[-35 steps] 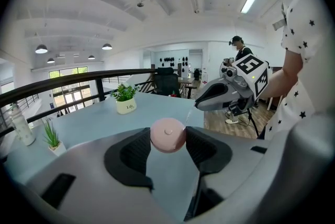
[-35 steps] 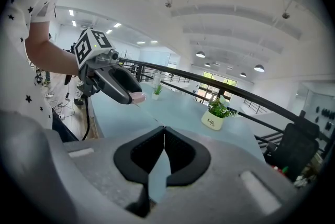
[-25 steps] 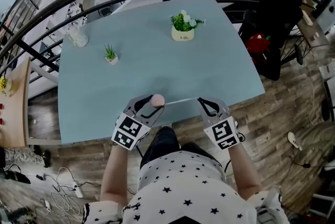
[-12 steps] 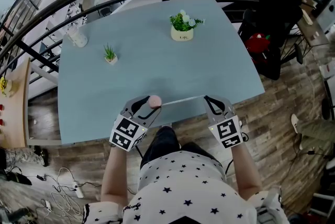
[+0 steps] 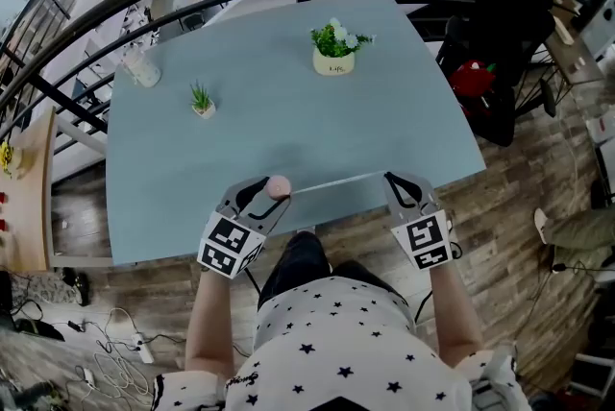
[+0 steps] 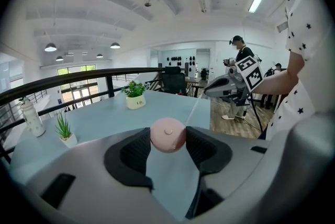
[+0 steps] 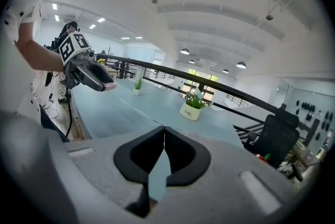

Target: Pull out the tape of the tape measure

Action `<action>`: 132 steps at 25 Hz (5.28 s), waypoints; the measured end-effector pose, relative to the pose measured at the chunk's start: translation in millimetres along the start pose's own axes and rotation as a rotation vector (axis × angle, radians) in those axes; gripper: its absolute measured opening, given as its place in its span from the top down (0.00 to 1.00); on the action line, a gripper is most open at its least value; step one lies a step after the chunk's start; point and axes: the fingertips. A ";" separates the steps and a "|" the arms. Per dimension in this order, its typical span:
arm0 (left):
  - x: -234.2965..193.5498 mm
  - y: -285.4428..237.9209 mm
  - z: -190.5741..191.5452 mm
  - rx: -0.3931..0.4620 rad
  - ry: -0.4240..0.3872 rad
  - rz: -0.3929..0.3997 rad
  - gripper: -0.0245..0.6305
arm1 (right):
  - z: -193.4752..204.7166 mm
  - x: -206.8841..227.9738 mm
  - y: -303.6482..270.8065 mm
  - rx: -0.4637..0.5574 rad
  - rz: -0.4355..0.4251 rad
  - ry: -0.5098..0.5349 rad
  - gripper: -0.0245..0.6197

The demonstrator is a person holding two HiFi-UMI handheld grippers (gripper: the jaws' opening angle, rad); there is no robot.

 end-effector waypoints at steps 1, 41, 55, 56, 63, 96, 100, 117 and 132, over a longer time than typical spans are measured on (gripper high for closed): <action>-0.7 0.9 -0.1 -0.001 0.000 -0.001 0.64 | -0.7 1.3 0.5 0.000 0.004 0.000 0.95; -23.7 24.6 4.3 0.018 -0.005 -0.037 0.64 | -1.4 45.8 13.3 -0.015 0.162 0.007 0.95; -24.8 25.3 1.5 0.035 -0.005 -0.038 0.64 | -3.7 51.0 10.4 -0.014 0.171 0.012 0.95; -24.6 24.8 1.8 0.034 -0.006 -0.039 0.64 | -3.8 51.7 9.9 -0.013 0.172 0.012 0.95; -25.2 25.0 0.8 0.033 -0.002 -0.049 0.64 | 0.5 65.4 13.4 -0.016 0.200 0.019 0.95; -27.3 20.2 0.1 0.021 0.002 -0.063 0.64 | 14.2 109.9 30.8 -0.018 0.286 -0.005 0.95; -26.8 16.2 -1.6 0.020 -0.003 -0.062 0.64 | 15.2 109.0 27.9 -0.021 0.280 -0.003 0.95; -35.2 14.7 -0.6 0.020 0.000 -0.064 0.64 | 14.6 123.9 28.9 -0.041 0.322 0.018 0.95; -38.6 16.0 2.0 0.025 0.009 -0.060 0.64 | 15.6 125.3 28.6 -0.041 0.337 -0.007 0.95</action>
Point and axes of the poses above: the fingertips, and each gripper's own axes: y backward along the fingers, x to its right, z out of its underside, and after that the axes turned 7 degrees about x, right-handed
